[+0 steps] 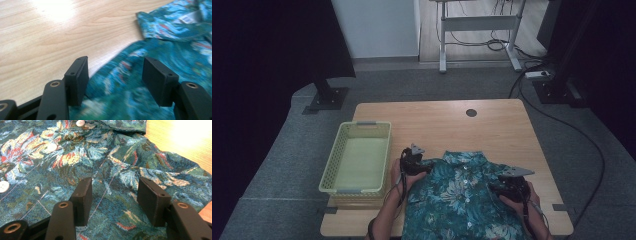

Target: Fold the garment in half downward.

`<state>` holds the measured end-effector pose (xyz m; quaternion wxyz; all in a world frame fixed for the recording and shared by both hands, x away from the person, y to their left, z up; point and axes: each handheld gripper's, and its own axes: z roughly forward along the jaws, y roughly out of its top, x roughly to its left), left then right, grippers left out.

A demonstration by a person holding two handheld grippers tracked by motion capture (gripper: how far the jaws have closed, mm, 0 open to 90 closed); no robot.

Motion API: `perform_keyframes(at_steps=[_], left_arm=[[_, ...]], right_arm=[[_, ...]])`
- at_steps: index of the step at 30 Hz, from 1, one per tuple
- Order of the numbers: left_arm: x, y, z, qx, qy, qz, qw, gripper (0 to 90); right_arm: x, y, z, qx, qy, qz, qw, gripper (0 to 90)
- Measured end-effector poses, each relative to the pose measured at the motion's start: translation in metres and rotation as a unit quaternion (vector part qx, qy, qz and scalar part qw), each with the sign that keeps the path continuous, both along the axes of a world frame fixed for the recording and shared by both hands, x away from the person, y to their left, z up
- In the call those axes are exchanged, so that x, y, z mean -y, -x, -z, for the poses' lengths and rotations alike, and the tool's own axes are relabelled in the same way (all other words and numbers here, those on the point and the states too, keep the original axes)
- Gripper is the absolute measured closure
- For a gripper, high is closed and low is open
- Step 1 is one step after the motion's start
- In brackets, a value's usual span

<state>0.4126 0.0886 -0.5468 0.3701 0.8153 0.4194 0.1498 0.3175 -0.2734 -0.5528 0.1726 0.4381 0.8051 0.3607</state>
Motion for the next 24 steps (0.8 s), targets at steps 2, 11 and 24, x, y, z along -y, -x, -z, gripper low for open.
perform_keyframes(at_steps=[2,11,24], left_arm=[[0.0,-0.004,0.002,0.0,-0.001,0.002,1.0,37.9],[-0.005,-0.005,0.002,0.001,0.0,0.017,0.9999,39.3],[0.005,0.003,0.002,0.024,-0.028,0.047,0.9982,56.5]], right_arm=[[0.0,0.0,0.0,0.001,-0.002,0.0,1.0,45.2],[0.003,0.0,0.001,0.003,-0.008,0.0,1.0,46.6],[0.001,-0.001,0.0,0.002,-0.006,0.005,1.0,46.9]])
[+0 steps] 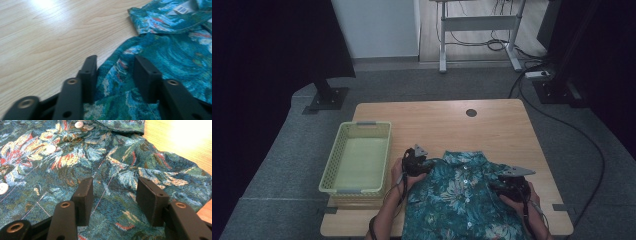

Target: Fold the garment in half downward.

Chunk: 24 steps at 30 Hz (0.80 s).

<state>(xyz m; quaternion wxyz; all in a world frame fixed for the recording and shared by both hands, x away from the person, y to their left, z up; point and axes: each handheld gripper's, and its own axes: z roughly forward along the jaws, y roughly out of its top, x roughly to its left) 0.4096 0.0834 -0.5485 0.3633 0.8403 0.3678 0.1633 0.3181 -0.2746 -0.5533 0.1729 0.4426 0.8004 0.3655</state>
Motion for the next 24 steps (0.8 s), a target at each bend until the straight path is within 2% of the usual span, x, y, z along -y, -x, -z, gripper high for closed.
perform_keyframes(at_steps=[3,10,13,19,24], left_arm=[[0.002,0.001,-0.001,-0.002,-0.001,0.007,1.0,67.4],[0.01,0.003,-0.003,-0.007,-0.011,0.006,0.9999,87.6],[0.013,0.004,-0.004,-0.004,-0.021,0.003,0.9998,89.3],[0.013,0.004,-0.006,-0.004,-0.009,0.002,1.0,89.7],[0.015,0.006,-0.009,0.0,-0.008,0.0,1.0,89.7]], right_arm=[[-0.001,0.0,0.0,-0.001,0.002,0.001,1.0,47.0],[-0.003,0.0,-0.001,-0.002,0.008,0.007,0.9999,46.7],[-0.003,0.001,-0.001,-0.001,0.008,0.009,0.9999,46.5],[-0.002,0.002,-0.002,-0.003,0.006,0.001,1.0,45.5],[0.002,-0.005,-0.01,0.018,0.009,0.009,0.9998,43.0]])
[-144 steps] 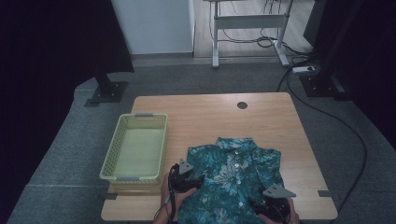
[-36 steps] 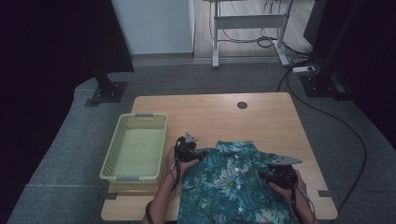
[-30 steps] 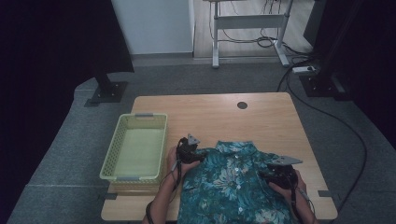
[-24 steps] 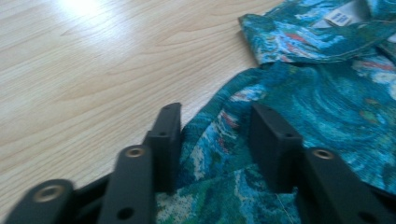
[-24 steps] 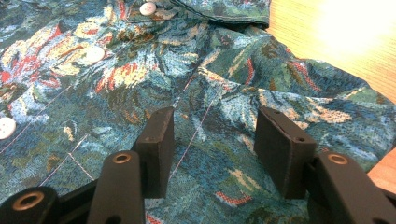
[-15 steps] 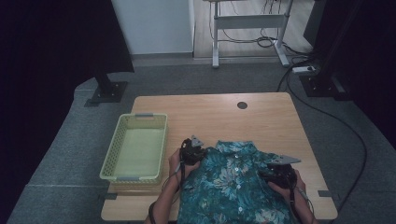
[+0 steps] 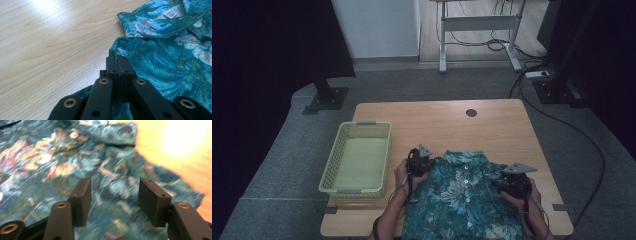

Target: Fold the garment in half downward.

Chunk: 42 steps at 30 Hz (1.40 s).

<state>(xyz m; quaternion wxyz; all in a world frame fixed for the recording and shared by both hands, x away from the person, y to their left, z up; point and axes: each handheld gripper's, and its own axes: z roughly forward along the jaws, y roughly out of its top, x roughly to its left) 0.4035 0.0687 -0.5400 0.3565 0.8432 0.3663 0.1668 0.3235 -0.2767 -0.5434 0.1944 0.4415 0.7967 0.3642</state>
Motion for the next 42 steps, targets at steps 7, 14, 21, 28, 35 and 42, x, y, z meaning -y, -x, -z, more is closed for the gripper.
perform_keyframes(at_steps=[7,14,21,28,35,42], left_arm=[[0.001,0.001,-0.003,-0.001,0.0,0.003,1.0,89.7],[0.002,-0.001,-0.006,-0.007,0.005,0.0,1.0,89.6],[0.007,0.001,-0.008,-0.003,0.007,0.003,1.0,89.5],[0.007,0.003,-0.009,-0.003,0.006,0.0,1.0,89.5],[0.008,0.003,-0.01,0.002,0.007,0.003,1.0,89.5],[0.006,0.005,-0.012,0.004,0.005,0.003,1.0,89.5]], right_arm=[[0.001,-0.025,-0.008,-0.009,0.015,-0.006,0.9998,40.8],[-0.002,-0.046,-0.013,-0.008,0.034,-0.004,0.9994,40.0],[-0.003,-0.059,-0.018,-0.019,0.039,0.001,0.999,39.8],[-0.004,-0.066,-0.012,-0.036,0.057,-0.007,0.9977,39.1],[0.003,-0.071,-0.002,-0.071,0.051,-0.009,0.9961,37.7],[0.003,-0.07,-0.003,-0.07,0.045,-0.02,0.9963,53.0]])
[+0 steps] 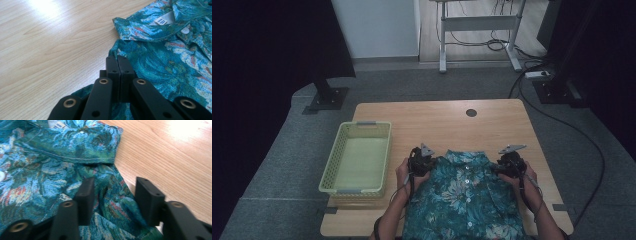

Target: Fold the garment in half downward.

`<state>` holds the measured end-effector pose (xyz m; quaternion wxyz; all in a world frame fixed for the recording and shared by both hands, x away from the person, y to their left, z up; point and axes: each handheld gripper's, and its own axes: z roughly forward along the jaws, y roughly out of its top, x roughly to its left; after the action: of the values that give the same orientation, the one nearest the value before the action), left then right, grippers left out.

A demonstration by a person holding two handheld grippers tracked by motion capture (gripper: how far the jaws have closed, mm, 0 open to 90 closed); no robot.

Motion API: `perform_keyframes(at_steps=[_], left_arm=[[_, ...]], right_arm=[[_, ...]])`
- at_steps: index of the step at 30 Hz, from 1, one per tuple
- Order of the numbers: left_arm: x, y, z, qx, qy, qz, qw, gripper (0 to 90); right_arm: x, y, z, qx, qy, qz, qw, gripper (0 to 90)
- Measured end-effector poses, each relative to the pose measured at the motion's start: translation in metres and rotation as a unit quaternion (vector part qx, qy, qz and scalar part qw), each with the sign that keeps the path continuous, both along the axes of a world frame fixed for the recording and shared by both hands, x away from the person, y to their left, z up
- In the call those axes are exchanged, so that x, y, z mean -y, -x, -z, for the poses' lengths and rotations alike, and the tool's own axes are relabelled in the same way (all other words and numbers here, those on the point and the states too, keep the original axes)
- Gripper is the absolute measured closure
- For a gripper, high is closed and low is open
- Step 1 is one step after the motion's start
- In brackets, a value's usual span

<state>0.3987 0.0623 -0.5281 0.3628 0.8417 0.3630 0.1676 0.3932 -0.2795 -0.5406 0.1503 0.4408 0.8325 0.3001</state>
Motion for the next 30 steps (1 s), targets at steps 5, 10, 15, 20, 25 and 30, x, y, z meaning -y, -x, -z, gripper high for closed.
perform_keyframes(at_steps=[5,10,15,20,25,30], left_arm=[[-0.001,0.001,0.0,0.003,0.0,-0.001,1.0,89.5],[-0.002,0.001,0.0,0.004,-0.001,-0.001,1.0,89.5],[-0.002,0.0,-0.001,0.006,0.0,-0.001,1.0,89.6],[-0.003,-0.001,-0.003,0.009,0.001,-0.003,1.0,89.6],[-0.004,-0.001,-0.006,0.015,0.001,-0.011,0.9998,89.6],[-0.006,-0.002,-0.01,0.02,0.0,-0.017,0.9997,89.6]], right_arm=[[-0.006,0.001,-0.003,-0.012,0.009,-0.018,0.9997,71.4],[-0.01,0.001,-0.005,-0.021,0.01,-0.024,0.9994,81.6],[-0.012,0.003,-0.005,-0.016,0.01,-0.024,0.9995,86.2],[-0.012,0.005,-0.005,-0.004,0.007,-0.021,0.9997,86.7],[-0.013,0.006,-0.011,0.01,0.001,-0.016,0.9998,86.8],[-0.014,0.007,-0.019,0.022,-0.008,-0.016,0.9996,86.9]])
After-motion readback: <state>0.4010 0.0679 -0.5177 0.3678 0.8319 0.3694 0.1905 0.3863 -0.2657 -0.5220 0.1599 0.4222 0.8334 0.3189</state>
